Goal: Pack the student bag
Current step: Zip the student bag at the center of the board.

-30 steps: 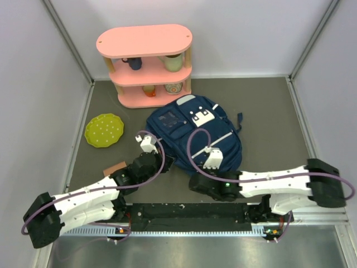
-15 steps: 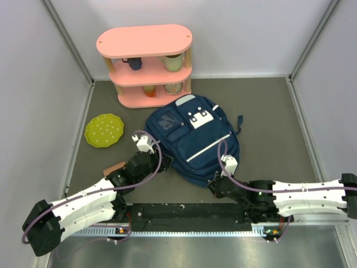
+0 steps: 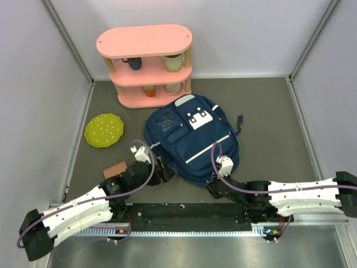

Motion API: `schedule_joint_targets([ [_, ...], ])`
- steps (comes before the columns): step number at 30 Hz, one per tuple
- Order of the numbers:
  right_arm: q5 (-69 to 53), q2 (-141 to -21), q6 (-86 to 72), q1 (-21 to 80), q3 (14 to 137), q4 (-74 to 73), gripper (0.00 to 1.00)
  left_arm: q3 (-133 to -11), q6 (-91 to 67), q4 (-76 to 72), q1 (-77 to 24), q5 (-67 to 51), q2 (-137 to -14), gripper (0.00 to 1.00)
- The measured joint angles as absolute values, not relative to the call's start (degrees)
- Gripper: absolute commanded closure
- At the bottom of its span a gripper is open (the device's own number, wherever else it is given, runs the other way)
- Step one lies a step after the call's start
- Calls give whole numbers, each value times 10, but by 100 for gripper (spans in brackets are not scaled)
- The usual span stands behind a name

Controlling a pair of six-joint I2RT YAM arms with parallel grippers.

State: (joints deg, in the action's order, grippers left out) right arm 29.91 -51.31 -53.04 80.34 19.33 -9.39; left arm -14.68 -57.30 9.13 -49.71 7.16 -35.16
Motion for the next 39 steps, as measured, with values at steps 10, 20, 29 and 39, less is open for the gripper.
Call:
schedule_joint_targets([
  [10,297,-489,-498,803,175,-73,100,-156,-715,49,-673,167,-464,2],
  [20,290,-479,-488,801,164,-68,100,-187,-749,-125,-693,226,-626,16],
  [29,308,-493,-529,801,137,-48,94,-166,-755,-189,-694,261,-675,70],
  [39,390,-497,-613,801,88,18,79,-160,-764,-263,-694,243,-741,93],
])
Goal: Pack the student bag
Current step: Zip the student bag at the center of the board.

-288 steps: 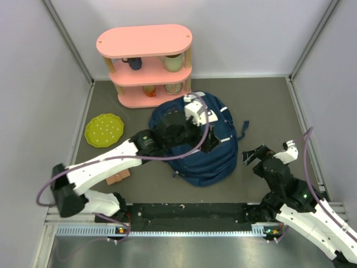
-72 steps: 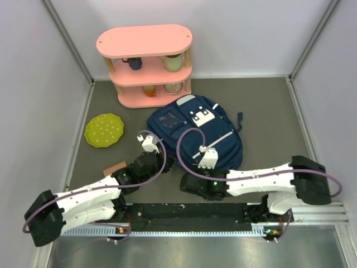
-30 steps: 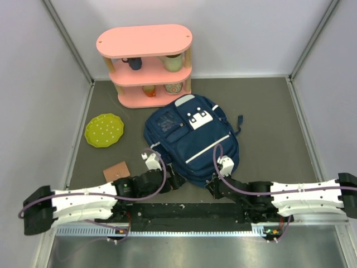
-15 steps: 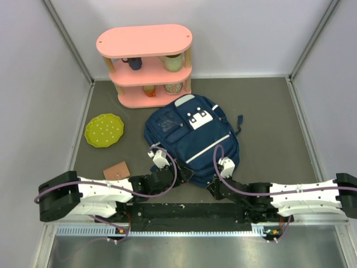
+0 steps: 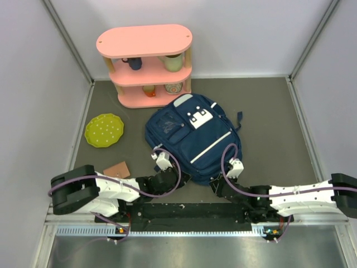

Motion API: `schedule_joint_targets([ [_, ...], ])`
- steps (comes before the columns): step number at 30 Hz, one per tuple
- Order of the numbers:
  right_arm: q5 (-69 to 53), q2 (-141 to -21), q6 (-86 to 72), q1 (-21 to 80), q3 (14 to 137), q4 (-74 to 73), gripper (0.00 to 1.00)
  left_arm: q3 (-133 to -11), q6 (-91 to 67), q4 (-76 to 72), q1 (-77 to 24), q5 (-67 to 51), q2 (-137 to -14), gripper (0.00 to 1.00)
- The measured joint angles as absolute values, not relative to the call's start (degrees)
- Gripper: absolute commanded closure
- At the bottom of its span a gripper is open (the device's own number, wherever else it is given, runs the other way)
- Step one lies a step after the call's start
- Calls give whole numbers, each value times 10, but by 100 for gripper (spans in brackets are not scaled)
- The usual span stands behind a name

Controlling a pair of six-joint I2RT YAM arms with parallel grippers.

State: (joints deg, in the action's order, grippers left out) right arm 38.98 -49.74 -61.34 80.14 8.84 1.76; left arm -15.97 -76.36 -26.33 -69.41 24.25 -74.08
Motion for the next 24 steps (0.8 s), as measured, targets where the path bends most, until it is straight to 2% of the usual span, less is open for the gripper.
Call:
schedule_joint_targets([
  [4,413,-522,-636,802,87,38,73,-160,-764,-290,-694,235,-764,96],
  [6,420,-532,-642,802,87,43,73,-160,-764,-301,-693,234,-772,98],
  [8,426,-538,-645,802,88,47,79,-159,-764,-310,-693,232,-779,100],
  [10,431,-541,-649,802,88,46,90,-157,-764,-317,-693,231,-782,100],
  [13,437,-539,-656,802,88,37,100,-153,-764,-326,-693,230,-782,100],
  [24,437,-466,-620,802,93,-19,100,-145,-755,-307,-693,228,-727,100],
])
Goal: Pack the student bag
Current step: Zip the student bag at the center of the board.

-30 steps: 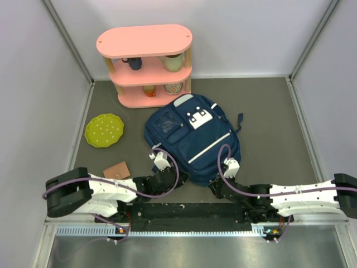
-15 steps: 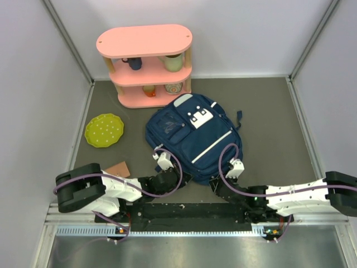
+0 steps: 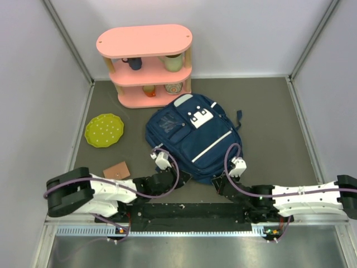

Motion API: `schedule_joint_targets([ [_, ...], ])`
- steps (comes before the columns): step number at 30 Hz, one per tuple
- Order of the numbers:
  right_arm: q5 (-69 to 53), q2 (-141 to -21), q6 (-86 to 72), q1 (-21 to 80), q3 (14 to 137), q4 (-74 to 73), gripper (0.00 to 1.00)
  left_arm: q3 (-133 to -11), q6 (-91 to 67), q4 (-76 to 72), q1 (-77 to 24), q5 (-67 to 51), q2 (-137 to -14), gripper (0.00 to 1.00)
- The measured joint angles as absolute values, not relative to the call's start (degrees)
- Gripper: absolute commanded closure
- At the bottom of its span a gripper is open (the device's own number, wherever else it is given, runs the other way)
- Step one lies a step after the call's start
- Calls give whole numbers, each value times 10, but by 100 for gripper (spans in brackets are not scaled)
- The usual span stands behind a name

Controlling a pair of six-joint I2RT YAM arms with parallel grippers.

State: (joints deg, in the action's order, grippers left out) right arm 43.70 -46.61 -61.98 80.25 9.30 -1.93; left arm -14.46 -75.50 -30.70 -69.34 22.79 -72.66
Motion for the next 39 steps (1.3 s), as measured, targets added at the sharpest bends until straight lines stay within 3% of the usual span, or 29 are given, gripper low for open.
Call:
schedule_joint_targets([
  [8,368,-461,-510,802,172,-99,100,-146,-716,-86,-672,270,-518,100],
  [15,274,-521,-441,801,212,-104,100,-113,-666,130,-546,232,-254,100],
  [17,261,-532,-429,801,222,-104,100,-112,-648,184,-515,222,-199,73],
  [18,255,-536,-423,801,225,-103,100,-112,-642,198,-507,219,-186,44],
  [19,249,-541,-414,801,228,-99,100,-113,-633,215,-500,220,-179,28],
  [21,240,-549,-395,801,229,-98,100,-121,-615,247,-490,231,-185,11],
  [25,225,-576,-370,800,229,-77,100,-158,-595,291,-484,227,-225,2],
  [33,222,-644,-350,799,245,-40,100,-188,-615,301,-485,153,-227,2],
  [39,227,-653,-352,799,249,-25,100,-144,-706,243,-525,116,-196,1],
])
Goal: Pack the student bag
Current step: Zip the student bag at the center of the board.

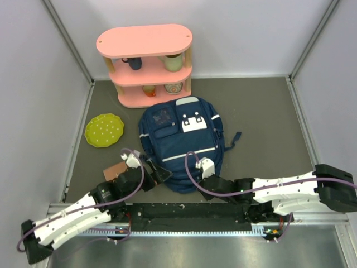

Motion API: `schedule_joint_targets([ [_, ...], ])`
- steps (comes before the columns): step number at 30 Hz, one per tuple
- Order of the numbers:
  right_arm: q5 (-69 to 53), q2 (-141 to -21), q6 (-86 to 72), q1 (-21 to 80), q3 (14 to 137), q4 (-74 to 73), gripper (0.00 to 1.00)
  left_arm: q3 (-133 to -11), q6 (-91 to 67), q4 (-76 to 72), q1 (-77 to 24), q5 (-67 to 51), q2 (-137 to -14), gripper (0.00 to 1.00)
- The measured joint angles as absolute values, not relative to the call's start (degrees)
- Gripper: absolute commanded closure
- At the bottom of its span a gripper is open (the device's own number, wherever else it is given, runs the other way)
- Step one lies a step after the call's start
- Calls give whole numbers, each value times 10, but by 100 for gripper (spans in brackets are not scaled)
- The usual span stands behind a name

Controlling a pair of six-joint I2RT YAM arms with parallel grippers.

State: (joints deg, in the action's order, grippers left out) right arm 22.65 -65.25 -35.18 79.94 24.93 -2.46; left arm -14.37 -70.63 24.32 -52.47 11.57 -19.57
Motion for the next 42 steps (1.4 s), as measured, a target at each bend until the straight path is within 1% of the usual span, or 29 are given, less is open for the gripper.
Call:
schedule_joint_targets([
  [5,221,-653,-352,799,248,-3,100,-136,-772,190,-653,156,-283,1],
  [7,209,-653,-350,799,248,11,100,-136,-791,161,-687,180,-328,2],
  [12,163,-655,-342,798,248,51,100,-124,-814,94,-698,221,-373,3],
  [15,147,-670,-338,800,248,72,100,-109,-824,68,-701,237,-381,7],
  [16,145,-678,-336,801,248,76,100,-106,-825,63,-702,240,-382,15],
  [17,142,-687,-336,804,248,82,100,-105,-826,60,-702,242,-382,19],
  [18,141,-696,-336,806,249,88,100,-103,-827,60,-703,244,-381,26],
  [19,140,-704,-336,809,249,94,100,-101,-827,60,-703,247,-380,42],
  [22,139,-722,-336,814,255,105,100,-88,-833,66,-703,258,-369,75],
  [23,139,-726,-336,815,258,108,100,-83,-839,70,-703,262,-362,99],
  [27,143,-732,-336,816,268,112,100,-69,-849,100,-706,279,-298,100],
  [32,188,-718,-347,816,281,82,100,-69,-865,203,-706,313,-181,100],
  [34,200,-690,-359,804,276,63,100,-72,-872,256,-706,330,-131,100],
  [37,208,-618,-373,776,240,51,100,-84,-884,323,-706,351,-73,100],
  [42,214,-512,-384,741,197,24,100,-99,-895,402,-706,375,-20,100],
])
